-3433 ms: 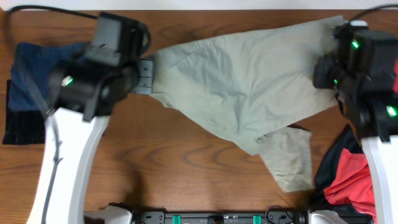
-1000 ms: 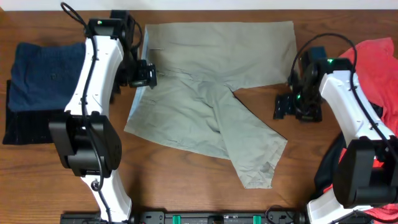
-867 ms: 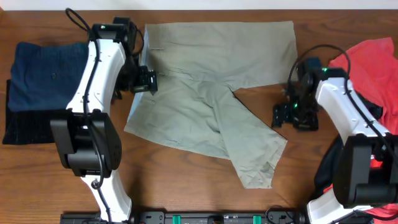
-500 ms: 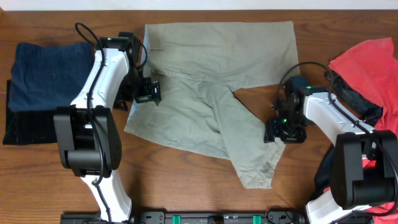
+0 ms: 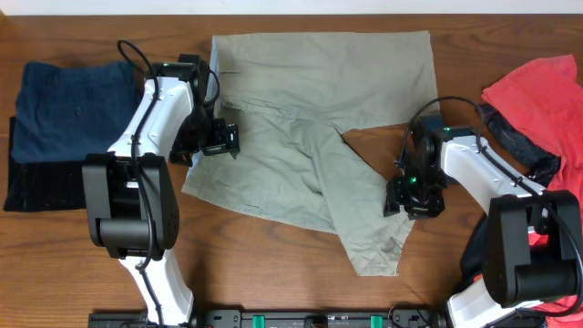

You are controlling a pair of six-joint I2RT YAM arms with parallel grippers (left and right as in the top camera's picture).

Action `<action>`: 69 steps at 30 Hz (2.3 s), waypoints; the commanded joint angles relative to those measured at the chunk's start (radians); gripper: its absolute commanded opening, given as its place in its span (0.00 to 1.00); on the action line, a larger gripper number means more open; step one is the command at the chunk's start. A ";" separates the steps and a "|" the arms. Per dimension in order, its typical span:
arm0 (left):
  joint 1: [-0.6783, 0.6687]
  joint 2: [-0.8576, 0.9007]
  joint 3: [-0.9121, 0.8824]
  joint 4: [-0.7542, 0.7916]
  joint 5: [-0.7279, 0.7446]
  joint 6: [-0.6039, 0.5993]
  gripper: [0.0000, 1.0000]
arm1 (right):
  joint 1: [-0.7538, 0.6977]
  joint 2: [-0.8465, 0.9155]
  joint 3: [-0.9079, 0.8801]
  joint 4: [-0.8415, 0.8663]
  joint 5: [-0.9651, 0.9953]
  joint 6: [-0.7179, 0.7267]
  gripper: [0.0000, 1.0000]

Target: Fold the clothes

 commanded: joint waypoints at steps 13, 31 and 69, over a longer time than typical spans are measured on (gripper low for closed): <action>-0.002 -0.014 -0.016 0.017 0.013 -0.006 0.98 | 0.001 -0.019 -0.076 0.116 0.030 0.232 0.47; -0.025 -0.014 -0.024 0.031 0.013 -0.006 0.86 | -0.020 -0.020 -0.050 0.119 -0.015 0.229 0.01; -0.020 -0.193 -0.135 0.031 0.008 -0.110 0.90 | -0.233 -0.105 0.213 -0.045 0.283 0.253 0.65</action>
